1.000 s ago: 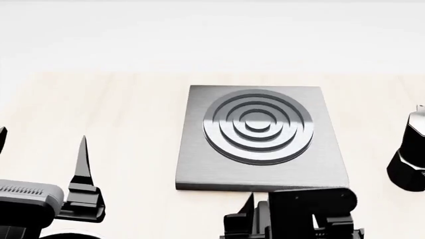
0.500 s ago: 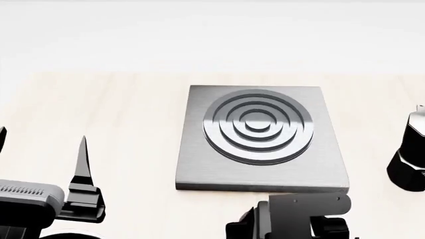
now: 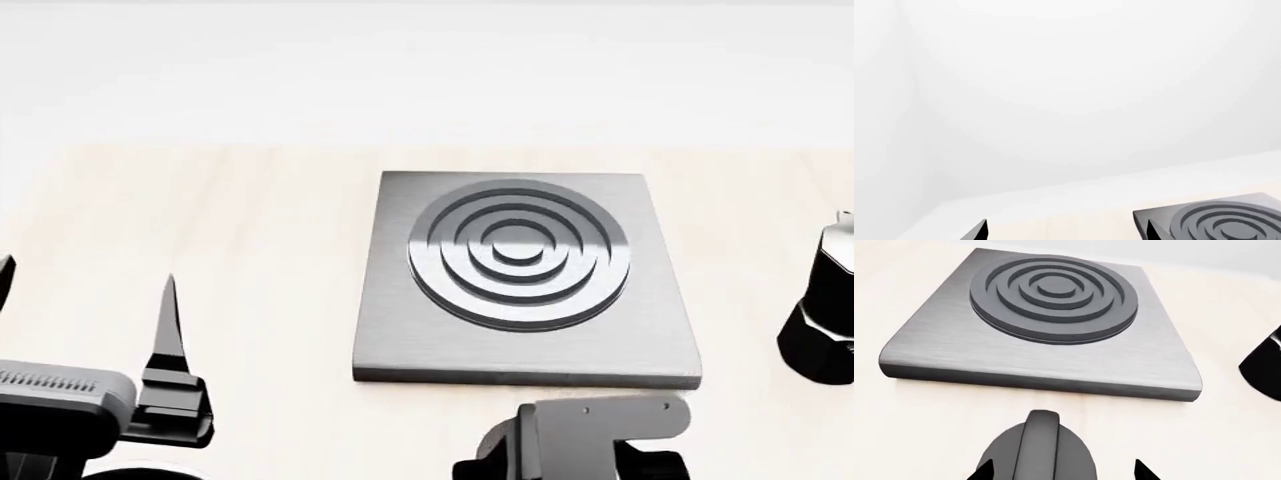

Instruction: Turn on the stove.

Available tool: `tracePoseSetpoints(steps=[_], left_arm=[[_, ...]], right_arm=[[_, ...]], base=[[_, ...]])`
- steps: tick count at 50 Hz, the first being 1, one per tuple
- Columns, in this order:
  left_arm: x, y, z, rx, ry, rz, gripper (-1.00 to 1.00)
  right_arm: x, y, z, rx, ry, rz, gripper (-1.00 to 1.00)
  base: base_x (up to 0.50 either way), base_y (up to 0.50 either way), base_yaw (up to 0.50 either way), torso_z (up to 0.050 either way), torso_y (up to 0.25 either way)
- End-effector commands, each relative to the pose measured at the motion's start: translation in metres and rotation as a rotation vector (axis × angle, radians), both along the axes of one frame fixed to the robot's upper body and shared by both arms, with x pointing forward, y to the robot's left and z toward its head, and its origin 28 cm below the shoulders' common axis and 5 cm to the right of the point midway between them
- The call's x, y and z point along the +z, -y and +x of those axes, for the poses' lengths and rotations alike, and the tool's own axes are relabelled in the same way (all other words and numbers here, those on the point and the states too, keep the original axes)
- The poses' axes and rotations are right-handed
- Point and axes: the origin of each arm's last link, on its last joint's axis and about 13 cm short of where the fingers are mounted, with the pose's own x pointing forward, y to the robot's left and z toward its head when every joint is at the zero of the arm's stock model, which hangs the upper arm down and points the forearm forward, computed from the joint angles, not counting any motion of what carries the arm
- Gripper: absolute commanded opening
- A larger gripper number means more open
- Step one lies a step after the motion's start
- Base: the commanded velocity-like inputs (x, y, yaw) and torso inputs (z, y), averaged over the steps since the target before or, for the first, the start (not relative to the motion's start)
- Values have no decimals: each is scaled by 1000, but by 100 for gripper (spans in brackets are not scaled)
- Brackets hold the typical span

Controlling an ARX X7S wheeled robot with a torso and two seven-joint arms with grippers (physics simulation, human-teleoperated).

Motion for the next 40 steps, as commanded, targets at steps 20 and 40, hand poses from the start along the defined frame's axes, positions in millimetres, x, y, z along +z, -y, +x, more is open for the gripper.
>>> tracePoseSetpoints(steps=[20,40], left_arm=[[-1,0,1,3,0,13,100],[-2,-1,1,5,0,10,100]], right_arm=[[-16,-2,3,15,-74,-4,100],[-24,-2,4,14,-122,7,100]], base=[[0,0,0,0,0],[0,0,0,0,0]])
